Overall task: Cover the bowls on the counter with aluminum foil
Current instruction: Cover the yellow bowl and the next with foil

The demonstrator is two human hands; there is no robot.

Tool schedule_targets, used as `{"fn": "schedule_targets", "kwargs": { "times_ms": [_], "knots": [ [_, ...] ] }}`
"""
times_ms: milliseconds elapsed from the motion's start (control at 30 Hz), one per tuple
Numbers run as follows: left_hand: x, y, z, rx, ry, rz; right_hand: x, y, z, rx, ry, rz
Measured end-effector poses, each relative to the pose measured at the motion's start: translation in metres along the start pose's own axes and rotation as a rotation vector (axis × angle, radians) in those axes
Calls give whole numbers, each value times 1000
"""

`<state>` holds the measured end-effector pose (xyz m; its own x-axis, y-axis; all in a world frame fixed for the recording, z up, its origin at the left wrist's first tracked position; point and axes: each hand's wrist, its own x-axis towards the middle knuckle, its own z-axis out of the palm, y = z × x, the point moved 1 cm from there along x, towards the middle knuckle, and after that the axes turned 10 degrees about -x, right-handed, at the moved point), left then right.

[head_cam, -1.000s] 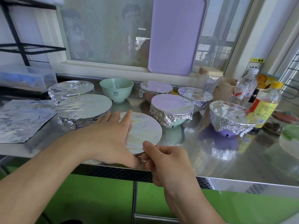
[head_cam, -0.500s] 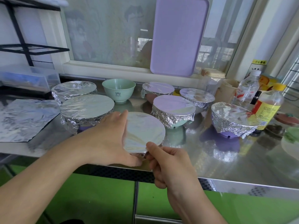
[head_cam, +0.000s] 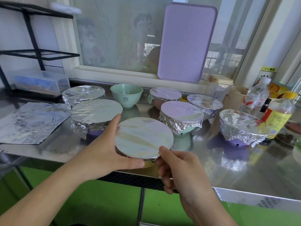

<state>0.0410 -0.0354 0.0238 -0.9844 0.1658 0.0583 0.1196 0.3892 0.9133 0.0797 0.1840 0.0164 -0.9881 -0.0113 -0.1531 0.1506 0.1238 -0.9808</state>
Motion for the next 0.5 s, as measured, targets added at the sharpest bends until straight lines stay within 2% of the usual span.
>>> {"fn": "schedule_targets", "kwargs": {
  "times_ms": [167,367,500],
  "knots": [
    [2,-14,5,-89,45,47,-1,-3,3,-29,1,4],
    [-4,-19,17,-158,20,18,0,-4,3,-50,3,13],
    [-8,-23,15,-102,9,42,3,-5,2,-99,14,15]
  ]
}}
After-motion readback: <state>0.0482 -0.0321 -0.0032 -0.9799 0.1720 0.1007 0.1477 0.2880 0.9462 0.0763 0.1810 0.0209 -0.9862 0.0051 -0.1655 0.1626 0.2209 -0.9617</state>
